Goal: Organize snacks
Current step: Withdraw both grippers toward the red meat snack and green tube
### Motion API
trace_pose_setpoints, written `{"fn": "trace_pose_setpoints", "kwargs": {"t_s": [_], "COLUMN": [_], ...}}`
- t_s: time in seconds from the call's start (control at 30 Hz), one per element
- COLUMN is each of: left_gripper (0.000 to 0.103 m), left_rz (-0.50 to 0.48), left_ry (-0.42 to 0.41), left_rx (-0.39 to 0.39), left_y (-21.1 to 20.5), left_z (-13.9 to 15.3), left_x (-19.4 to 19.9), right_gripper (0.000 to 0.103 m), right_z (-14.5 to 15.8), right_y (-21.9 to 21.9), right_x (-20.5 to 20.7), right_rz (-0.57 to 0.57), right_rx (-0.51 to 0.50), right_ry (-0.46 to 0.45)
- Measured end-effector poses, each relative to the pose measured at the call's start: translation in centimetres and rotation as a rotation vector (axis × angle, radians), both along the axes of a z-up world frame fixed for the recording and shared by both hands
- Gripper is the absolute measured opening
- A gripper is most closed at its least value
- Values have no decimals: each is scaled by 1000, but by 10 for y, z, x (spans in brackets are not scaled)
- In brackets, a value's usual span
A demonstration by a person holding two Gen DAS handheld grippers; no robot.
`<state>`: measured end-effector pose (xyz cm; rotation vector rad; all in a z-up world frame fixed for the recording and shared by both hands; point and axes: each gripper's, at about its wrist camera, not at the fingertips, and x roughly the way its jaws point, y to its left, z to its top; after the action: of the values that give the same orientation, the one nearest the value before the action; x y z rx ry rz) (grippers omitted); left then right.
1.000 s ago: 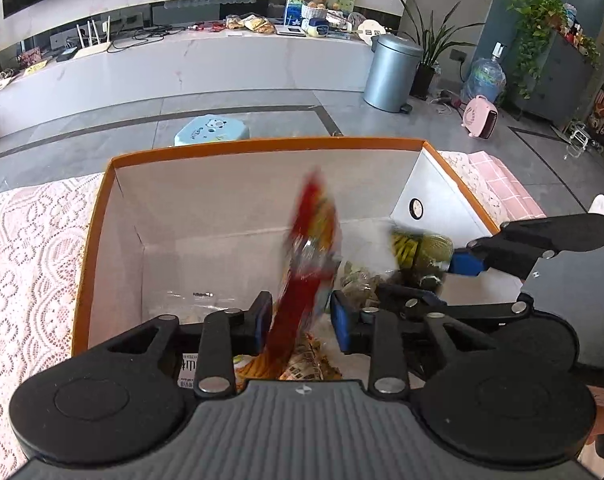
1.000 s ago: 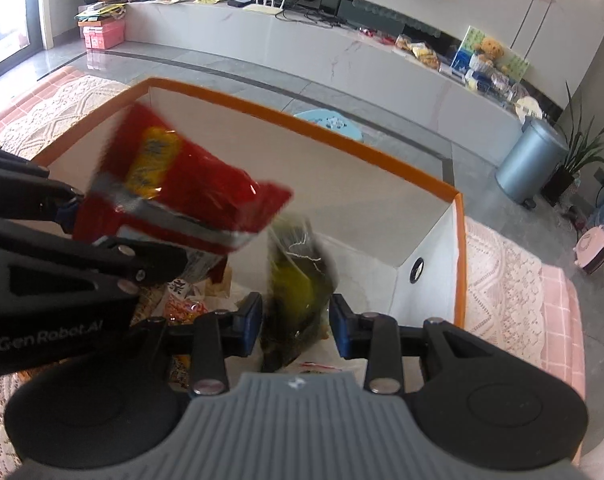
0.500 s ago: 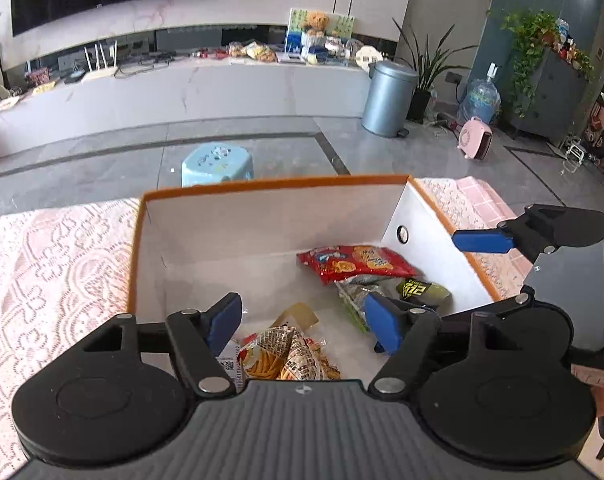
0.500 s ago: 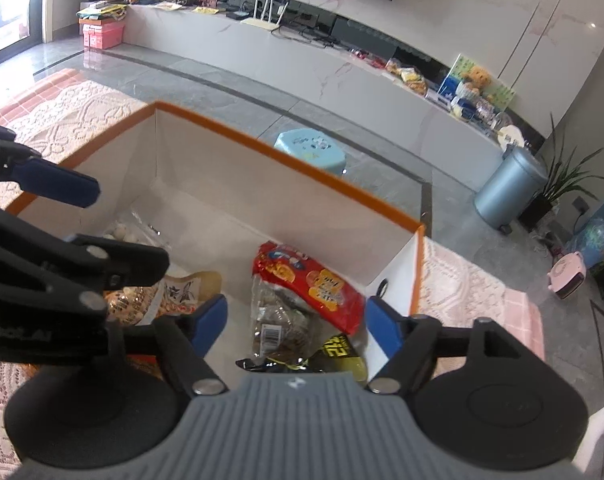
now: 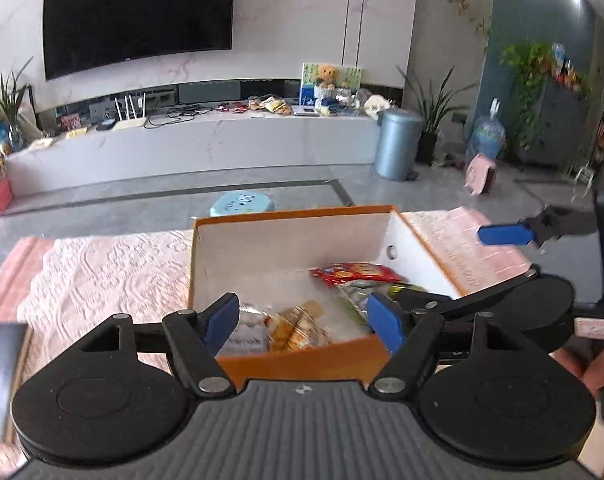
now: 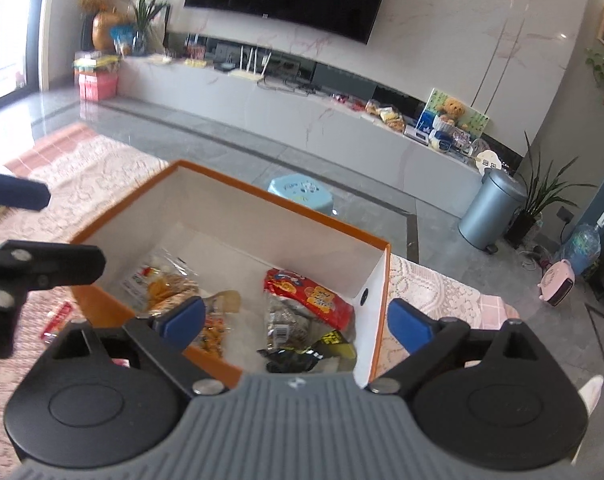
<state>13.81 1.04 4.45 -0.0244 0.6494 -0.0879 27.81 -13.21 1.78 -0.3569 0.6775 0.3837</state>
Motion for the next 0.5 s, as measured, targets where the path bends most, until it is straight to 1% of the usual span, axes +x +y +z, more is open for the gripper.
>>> {"fn": "trace_pose_setpoints", "kwargs": {"t_s": [0.07, 0.2, 0.3, 0.4, 0.5], "left_gripper": [86, 87, 87, 87, 87], "left_rz": [-3, 11, 14, 25, 47], "left_ry": [-7, -24, -14, 19, 72], "left_rx": [-26, -33, -39, -37, -67], "left_y": [1, 2, 4, 5, 13], "left_z": [5, 8, 5, -4, -19], "left_x": [-15, -40, -53, -62, -66], "right_gripper": [97, 99, 99, 99, 99], "right_z": [4, 10, 9, 5, -6], "right_y": [-6, -15, -22, -28, -34], "right_x": [-16, -42, -60, -77, -94], "right_rz": [-5, -21, -44, -73, -112], "right_rx": [43, 133, 204, 267, 320], "right_ry": [-5, -10, -9, 3, 31]}}
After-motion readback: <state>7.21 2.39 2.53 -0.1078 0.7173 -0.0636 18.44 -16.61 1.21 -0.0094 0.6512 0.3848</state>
